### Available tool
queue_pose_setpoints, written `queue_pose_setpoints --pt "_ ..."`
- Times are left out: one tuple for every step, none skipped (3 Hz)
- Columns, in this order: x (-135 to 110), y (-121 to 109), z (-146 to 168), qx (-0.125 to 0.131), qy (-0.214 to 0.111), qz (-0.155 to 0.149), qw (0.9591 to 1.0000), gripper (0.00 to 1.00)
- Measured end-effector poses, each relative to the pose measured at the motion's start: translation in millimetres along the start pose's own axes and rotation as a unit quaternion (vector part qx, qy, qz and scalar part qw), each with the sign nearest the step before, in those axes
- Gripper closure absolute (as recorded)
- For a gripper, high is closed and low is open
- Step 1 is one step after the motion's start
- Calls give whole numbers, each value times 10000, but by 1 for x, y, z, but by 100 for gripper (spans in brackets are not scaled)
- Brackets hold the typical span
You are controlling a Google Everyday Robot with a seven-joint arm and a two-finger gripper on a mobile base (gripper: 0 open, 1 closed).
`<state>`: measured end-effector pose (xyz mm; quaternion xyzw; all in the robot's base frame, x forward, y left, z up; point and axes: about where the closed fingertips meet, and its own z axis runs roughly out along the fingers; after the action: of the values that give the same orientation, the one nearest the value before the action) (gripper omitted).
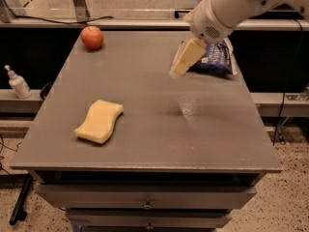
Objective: Move apple near sponge
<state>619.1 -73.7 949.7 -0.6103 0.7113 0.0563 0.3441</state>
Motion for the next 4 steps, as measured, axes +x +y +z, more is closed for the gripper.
queue_pose_setpoints --pt "-25 -34 47 411 -358 84 9985 0" --pt "-56 -60 95 618 -783 416 9941 0" --pt "-83 -72 138 669 -1071 791 9888 0" --pt "-107 -80 179 620 -1321 1192 9821 0"
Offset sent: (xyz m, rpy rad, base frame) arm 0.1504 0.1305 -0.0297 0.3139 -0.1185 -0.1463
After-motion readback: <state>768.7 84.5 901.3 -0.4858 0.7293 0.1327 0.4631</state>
